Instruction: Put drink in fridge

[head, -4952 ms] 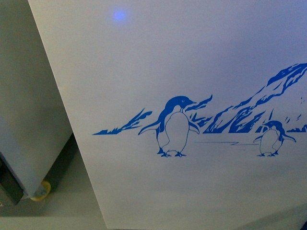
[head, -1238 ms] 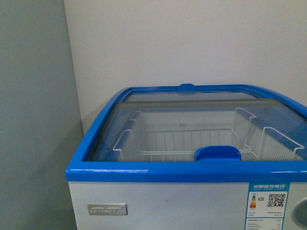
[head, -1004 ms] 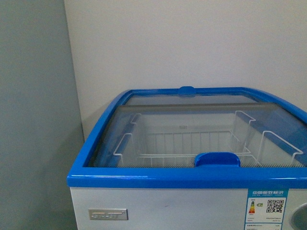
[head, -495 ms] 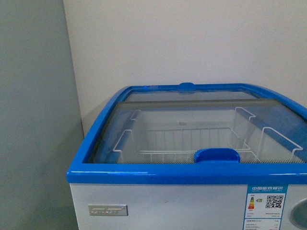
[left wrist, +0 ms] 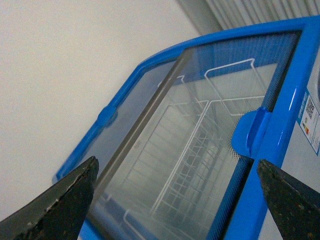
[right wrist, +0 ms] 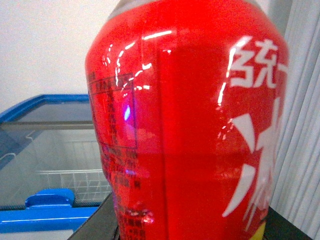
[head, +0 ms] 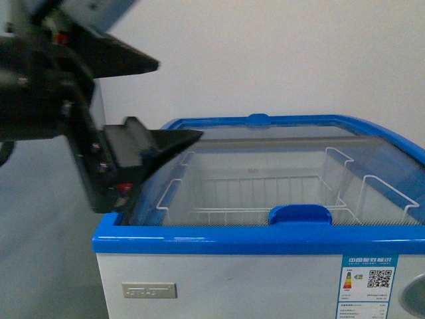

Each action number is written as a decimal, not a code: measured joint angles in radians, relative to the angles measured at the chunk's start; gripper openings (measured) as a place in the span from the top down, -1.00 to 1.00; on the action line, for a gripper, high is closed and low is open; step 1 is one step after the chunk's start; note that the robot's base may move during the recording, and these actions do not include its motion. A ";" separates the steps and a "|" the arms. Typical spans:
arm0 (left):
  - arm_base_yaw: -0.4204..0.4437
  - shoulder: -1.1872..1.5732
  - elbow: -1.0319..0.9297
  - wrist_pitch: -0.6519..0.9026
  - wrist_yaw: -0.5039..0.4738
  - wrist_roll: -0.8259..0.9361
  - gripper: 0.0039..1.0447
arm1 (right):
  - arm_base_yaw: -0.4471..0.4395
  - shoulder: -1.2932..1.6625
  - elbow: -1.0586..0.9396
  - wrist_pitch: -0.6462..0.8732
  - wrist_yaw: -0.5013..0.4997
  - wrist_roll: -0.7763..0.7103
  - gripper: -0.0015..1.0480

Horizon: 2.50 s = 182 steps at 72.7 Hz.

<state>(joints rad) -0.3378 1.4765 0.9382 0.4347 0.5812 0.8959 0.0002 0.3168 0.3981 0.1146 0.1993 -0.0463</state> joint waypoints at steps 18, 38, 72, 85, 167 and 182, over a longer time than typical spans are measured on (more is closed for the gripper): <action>-0.109 0.223 0.231 -0.120 0.005 0.214 -0.85 | 0.000 0.000 0.000 0.000 0.000 0.000 0.29; -0.154 0.404 0.392 -0.266 -0.001 0.315 -0.85 | 0.000 0.000 0.000 0.000 0.000 0.000 0.29; -0.170 0.574 0.573 -0.381 0.000 0.311 -0.85 | 0.000 0.000 0.000 0.000 0.000 0.000 0.29; -0.171 0.622 0.635 -0.427 -0.012 0.311 -0.85 | 0.000 0.000 0.000 0.000 0.000 0.000 0.29; -0.154 1.091 1.464 -0.108 -0.526 0.298 -0.85 | 0.000 0.000 0.000 0.000 -0.001 0.000 0.29; -0.146 0.895 1.231 -0.133 -0.613 -0.064 -0.85 | 0.000 0.000 0.000 0.000 0.000 0.000 0.29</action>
<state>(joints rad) -0.4839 2.3714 2.1689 0.3019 -0.0322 0.8318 0.0002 0.3164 0.3981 0.1146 0.1989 -0.0463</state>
